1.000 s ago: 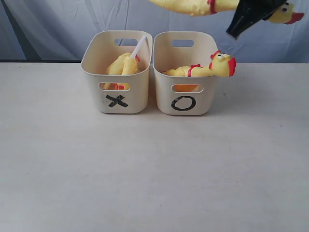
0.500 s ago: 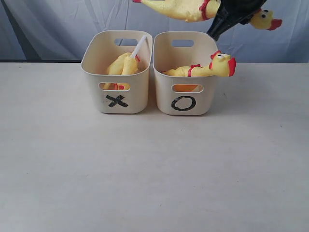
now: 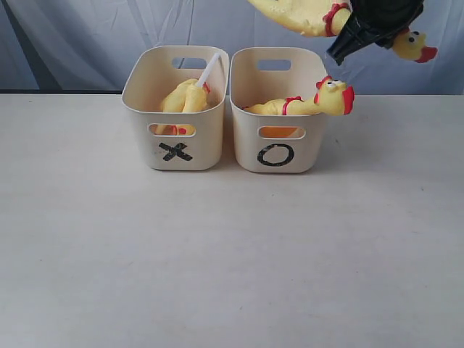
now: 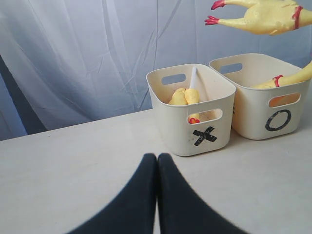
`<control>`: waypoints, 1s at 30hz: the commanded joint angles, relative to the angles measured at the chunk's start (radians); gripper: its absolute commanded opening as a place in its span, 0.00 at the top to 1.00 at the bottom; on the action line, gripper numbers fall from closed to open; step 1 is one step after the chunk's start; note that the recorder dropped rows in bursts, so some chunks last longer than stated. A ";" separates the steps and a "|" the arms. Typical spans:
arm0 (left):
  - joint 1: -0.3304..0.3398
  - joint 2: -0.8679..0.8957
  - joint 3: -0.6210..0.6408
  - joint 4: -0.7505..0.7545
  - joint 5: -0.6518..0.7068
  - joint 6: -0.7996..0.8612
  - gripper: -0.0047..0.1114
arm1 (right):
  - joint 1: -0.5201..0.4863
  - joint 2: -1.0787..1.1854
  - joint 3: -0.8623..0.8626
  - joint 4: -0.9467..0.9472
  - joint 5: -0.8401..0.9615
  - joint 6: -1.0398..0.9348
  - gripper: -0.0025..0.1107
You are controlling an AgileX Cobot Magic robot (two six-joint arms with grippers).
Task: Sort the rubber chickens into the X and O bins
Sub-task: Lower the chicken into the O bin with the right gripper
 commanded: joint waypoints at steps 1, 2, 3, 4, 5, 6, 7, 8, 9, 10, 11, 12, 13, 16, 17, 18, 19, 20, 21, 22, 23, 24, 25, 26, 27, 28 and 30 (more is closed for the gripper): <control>0.005 -0.004 0.008 0.004 -0.008 -0.004 0.96 | -0.005 0.012 0.021 0.034 -0.015 0.003 0.99; 0.005 -0.004 0.008 0.004 -0.008 -0.004 0.96 | -0.005 0.012 0.039 0.038 -0.015 -0.019 0.99; 0.005 -0.004 0.008 0.004 -0.008 -0.004 0.96 | -0.005 0.012 0.046 0.038 -0.015 -0.018 0.99; 0.005 -0.004 0.008 0.004 -0.008 -0.004 0.96 | -0.005 0.012 0.055 0.038 -0.015 -0.018 0.99; 0.005 -0.004 0.008 0.004 -0.008 -0.004 0.96 | -0.005 0.012 0.062 0.038 -0.015 -0.018 0.99; 0.005 -0.004 0.008 0.004 -0.008 -0.004 0.96 | -0.005 0.012 0.065 0.044 -0.015 -0.018 0.99; 0.005 -0.004 0.008 0.004 -0.008 -0.004 0.96 | -0.005 0.012 0.072 0.044 -0.015 -0.022 0.99; 0.005 -0.004 0.008 0.004 -0.008 -0.004 0.96 | -0.005 0.012 0.076 0.044 -0.015 -0.022 0.99; 0.005 -0.004 0.008 0.004 -0.008 -0.004 0.96 | -0.005 0.012 0.079 0.044 -0.015 -0.024 0.99; 0.005 -0.004 0.008 0.004 -0.008 -0.004 0.96 | -0.005 0.012 0.084 0.044 -0.015 -0.033 0.99; 0.005 -0.004 0.008 0.004 -0.008 -0.004 0.96 | -0.005 0.012 0.088 0.044 -0.015 -0.041 0.99; 0.005 -0.004 0.008 0.004 -0.008 -0.004 0.96 | -0.005 0.012 0.090 0.044 -0.015 -0.047 0.99; 0.005 -0.004 0.008 0.004 -0.008 -0.004 0.96 | -0.005 0.012 0.092 0.044 -0.015 -0.046 0.99; 0.005 -0.004 0.008 0.004 -0.008 -0.004 0.96 | -0.005 0.012 0.092 0.042 -0.015 -0.049 0.99; 0.005 -0.004 0.008 0.004 -0.008 -0.004 0.96 | -0.005 0.012 0.092 0.042 -0.015 -0.051 0.99; 0.005 -0.004 0.008 0.004 -0.008 -0.004 0.96 | -0.005 0.012 0.092 0.042 -0.015 -0.051 0.99; 0.005 -0.004 0.008 0.004 -0.008 -0.004 0.96 | -0.005 0.012 0.092 0.042 -0.015 -0.051 0.99; 0.005 -0.004 0.008 0.004 -0.008 -0.004 0.96 | -0.005 0.012 0.092 0.042 -0.015 -0.055 0.99; 0.005 -0.004 0.008 0.004 -0.008 -0.004 0.96 | -0.005 0.012 0.092 0.042 -0.015 -0.056 0.99; 0.005 -0.004 0.008 0.004 -0.008 -0.004 0.96 | -0.005 0.012 0.092 0.042 -0.015 -0.056 0.99; 0.005 -0.004 0.008 0.004 -0.008 -0.004 0.96 | -0.005 0.012 0.092 0.042 -0.015 -0.056 0.99; 0.005 -0.004 0.008 0.004 -0.008 -0.004 0.96 | -0.005 0.012 0.092 0.042 -0.015 -0.056 0.99; 0.005 -0.004 0.008 0.004 -0.008 -0.004 0.96 | -0.005 0.012 0.092 0.042 -0.015 -0.056 0.99; 0.005 -0.004 0.008 0.004 -0.008 -0.004 0.96 | -0.005 0.012 0.092 0.042 -0.015 -0.056 0.99; 0.005 -0.004 0.008 0.004 -0.008 -0.004 0.96 | -0.005 0.012 0.092 0.042 -0.015 -0.056 0.99; 0.005 -0.004 0.008 0.004 -0.008 -0.004 0.96 | -0.005 0.012 0.092 0.042 -0.015 -0.056 0.99; 0.005 -0.004 0.008 0.004 -0.008 -0.004 0.96 | -0.005 0.012 0.092 0.042 -0.015 -0.056 0.99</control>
